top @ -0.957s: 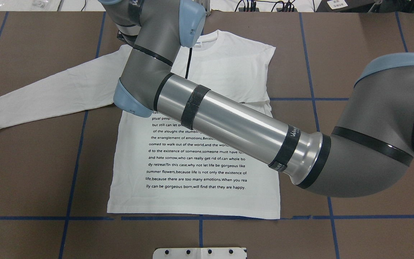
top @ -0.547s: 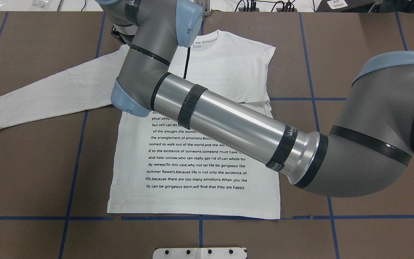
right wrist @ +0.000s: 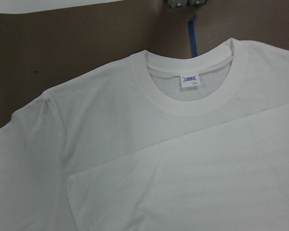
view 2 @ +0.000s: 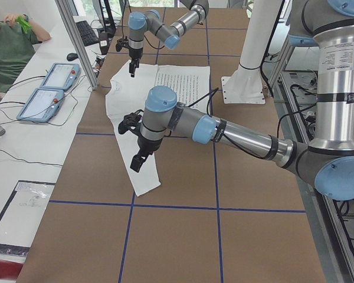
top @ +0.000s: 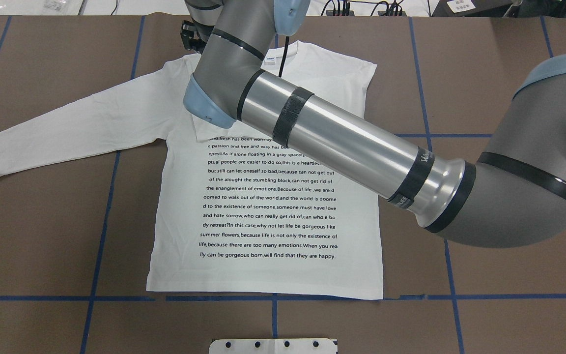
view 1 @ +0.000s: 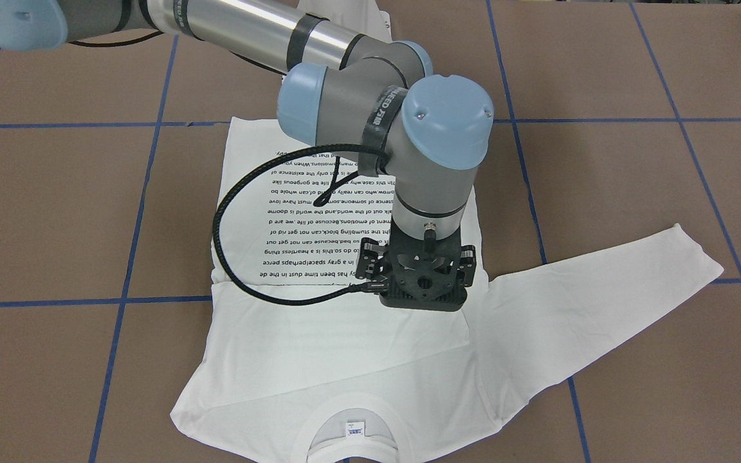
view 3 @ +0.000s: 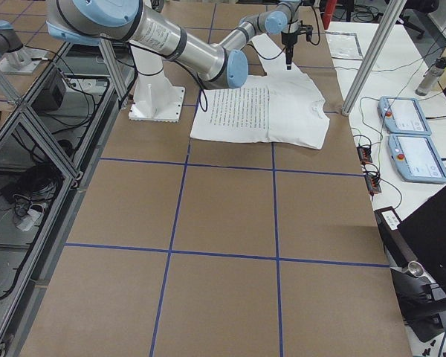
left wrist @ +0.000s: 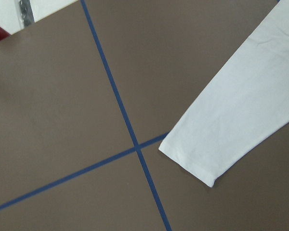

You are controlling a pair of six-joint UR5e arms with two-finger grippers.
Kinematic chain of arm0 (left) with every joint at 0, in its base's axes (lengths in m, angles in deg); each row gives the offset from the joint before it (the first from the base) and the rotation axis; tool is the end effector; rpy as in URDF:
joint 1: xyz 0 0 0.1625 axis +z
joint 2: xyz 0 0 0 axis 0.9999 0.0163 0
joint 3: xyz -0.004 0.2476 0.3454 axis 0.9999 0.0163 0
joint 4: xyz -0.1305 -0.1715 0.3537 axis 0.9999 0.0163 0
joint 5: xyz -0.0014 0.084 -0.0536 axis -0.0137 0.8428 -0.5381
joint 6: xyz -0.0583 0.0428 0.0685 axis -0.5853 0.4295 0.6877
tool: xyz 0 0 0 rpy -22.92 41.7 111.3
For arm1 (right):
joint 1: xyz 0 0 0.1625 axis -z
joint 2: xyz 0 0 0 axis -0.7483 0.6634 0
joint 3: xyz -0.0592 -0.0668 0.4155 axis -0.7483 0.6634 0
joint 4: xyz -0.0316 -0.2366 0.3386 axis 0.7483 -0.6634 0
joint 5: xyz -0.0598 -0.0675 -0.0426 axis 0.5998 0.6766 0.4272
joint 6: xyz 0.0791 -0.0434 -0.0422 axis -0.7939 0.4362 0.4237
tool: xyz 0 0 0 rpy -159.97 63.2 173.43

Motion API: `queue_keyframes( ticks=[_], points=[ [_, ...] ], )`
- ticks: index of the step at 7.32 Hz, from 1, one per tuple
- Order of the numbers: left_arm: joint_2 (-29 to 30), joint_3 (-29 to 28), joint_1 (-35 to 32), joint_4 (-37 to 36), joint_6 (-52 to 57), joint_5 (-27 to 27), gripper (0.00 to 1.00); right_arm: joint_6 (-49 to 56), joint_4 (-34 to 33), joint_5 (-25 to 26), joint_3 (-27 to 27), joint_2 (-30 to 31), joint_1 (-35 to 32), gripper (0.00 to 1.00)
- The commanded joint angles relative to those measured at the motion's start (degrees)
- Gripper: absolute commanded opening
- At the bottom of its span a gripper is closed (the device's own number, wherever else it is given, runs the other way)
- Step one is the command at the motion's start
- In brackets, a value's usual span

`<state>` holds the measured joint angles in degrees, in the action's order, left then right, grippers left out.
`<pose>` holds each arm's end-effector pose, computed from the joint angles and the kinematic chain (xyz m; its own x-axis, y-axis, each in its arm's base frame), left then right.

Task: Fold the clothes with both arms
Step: 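Lay the sleeve on the shirt, release, and withdraw the right gripper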

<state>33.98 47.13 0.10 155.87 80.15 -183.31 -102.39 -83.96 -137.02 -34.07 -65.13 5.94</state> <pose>-0.0623 -0.4874 0.5043 0.7649 0.4071 -0.4992 -0.1341 0.8586 0.4948 -0.5615 -0.6513 0.0135 0.7134 0.1006 0.6934 -0.1930 0.9796 0.0564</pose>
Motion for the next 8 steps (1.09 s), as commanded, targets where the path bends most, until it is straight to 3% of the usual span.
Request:
queue_keyframes(
  ticks=[1,4,5,8],
  points=[
    [4.19,-7.69,0.28,4.12,-0.02,-3.08,1.0,12.27,-6.55,-6.72,-6.52,5.59,-5.9,1.0],
    [2.97,-8.32,6.33,7.74,-1.59,-3.02,1.0,24.48,-6.82,-11.23,-16.08,17.36,-11.53,1.0],
    [2.79,-8.58,7.13,8.0,-7.43,-3.02,1.0,28.88,-6.82,-12.9,-18.64,21.31,-13.99,1.0],
    [0.17,-8.76,10.04,10.61,-14.77,-2.49,1.0,51.51,-7.78,-17.64,-30.76,40.1,-24.16,1.0]
  ],
)
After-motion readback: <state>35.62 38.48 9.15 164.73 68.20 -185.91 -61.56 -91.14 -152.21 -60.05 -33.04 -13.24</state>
